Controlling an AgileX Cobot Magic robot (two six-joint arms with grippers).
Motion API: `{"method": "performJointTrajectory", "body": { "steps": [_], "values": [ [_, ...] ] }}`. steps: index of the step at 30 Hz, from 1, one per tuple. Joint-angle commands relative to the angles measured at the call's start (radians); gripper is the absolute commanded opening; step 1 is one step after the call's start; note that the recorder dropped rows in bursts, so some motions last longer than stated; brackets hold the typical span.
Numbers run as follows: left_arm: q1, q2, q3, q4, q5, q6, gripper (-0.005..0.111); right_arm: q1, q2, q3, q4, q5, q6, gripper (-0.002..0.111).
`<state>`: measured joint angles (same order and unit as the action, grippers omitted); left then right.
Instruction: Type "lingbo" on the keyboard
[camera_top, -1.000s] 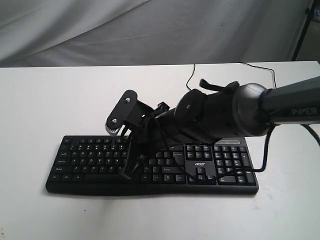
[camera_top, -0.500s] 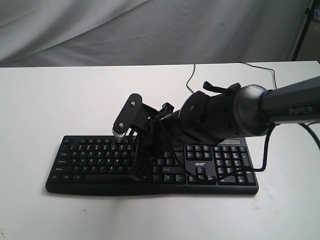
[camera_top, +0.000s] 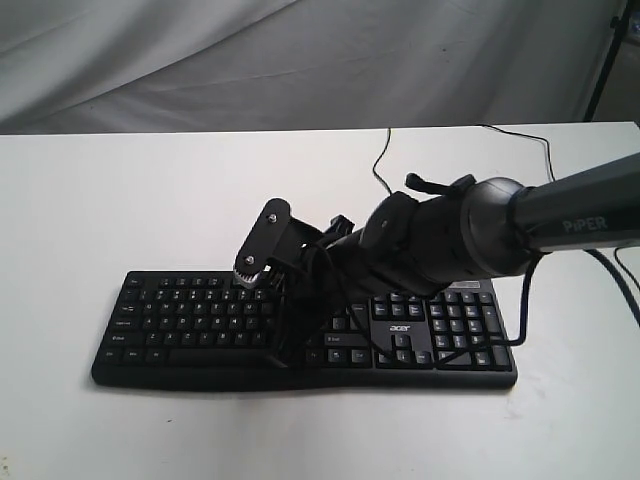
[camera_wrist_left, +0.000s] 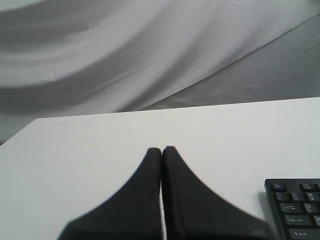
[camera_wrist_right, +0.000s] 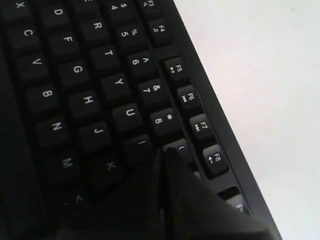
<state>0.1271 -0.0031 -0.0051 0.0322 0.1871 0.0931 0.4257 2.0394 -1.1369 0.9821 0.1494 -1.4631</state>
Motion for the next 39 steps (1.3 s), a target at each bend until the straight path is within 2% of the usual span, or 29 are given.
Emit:
{"method": "performJointTrajectory", "body": {
  "steps": [1,17,30,39],
  "values": [
    [-0.004,0.003,0.005,-0.001,-0.006,-0.003,0.001,-0.009,0.0,0.0,0.003,-0.003,-0.009,0.0],
    [-0.004,0.003,0.005,-0.001,-0.006,-0.003,0.001,-0.009,0.022,0.0,0.014,0.019,-0.009,0.0],
    [-0.004,0.003,0.005,-0.001,-0.006,-0.003,0.001,-0.007,-0.094,0.009,0.012,0.048,0.006,0.0],
    [-0.004,0.003,0.005,-0.001,-0.006,-0.003,0.001,-0.005,-0.464,0.265,0.084,0.024,0.038,0.0]
  ]
}}
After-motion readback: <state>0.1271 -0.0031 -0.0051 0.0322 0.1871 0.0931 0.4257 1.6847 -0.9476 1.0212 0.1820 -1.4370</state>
